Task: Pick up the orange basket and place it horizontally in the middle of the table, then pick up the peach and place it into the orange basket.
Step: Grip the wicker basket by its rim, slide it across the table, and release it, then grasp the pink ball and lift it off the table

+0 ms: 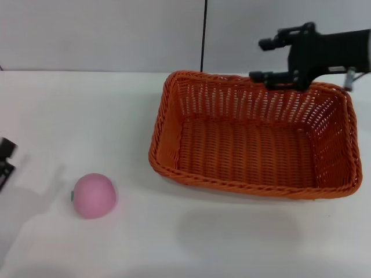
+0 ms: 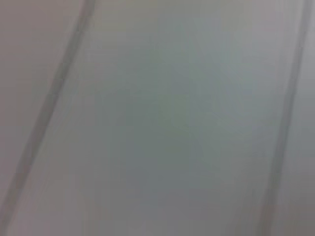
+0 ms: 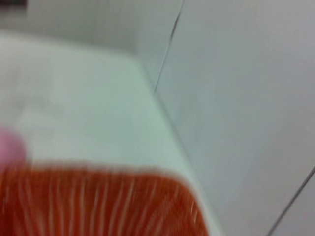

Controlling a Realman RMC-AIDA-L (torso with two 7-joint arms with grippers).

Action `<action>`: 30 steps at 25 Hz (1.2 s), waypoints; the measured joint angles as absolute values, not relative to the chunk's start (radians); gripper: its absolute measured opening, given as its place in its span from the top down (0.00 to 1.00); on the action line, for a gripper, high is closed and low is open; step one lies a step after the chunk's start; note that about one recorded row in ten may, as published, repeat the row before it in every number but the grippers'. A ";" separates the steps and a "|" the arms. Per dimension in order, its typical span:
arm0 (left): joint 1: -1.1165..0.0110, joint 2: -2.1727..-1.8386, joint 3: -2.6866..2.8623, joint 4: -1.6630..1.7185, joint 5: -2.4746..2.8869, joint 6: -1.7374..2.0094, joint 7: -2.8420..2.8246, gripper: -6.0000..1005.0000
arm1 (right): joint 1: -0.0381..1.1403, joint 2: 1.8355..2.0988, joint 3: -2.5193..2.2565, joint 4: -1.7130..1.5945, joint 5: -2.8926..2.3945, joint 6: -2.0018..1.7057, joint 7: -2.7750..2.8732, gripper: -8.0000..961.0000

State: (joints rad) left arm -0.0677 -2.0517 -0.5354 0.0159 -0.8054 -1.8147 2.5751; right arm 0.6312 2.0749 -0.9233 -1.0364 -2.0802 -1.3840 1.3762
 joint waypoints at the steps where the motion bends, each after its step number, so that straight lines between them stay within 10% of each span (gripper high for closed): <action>1: -0.085 -2.050 -0.514 0.069 -0.786 -1.829 2.530 0.18 | 0.592 2.075 -0.919 -1.053 -2.001 -1.397 1.379 0.39; 11: -0.189 -2.056 -0.240 0.354 -0.742 -1.820 2.340 0.18 | 0.193 2.081 -0.922 -1.016 -1.260 -1.562 1.258 0.34; 30: -0.238 -2.065 -0.034 0.312 -0.738 -1.585 2.352 0.18 | 0.106 2.080 -0.832 -0.768 -1.073 -1.793 1.230 0.34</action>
State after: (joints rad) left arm -0.2384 -2.0650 -0.0340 0.3116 -0.7379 -1.5854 2.3517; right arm 0.1062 2.0799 -0.8316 -0.7676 -1.0731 -1.7930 1.2302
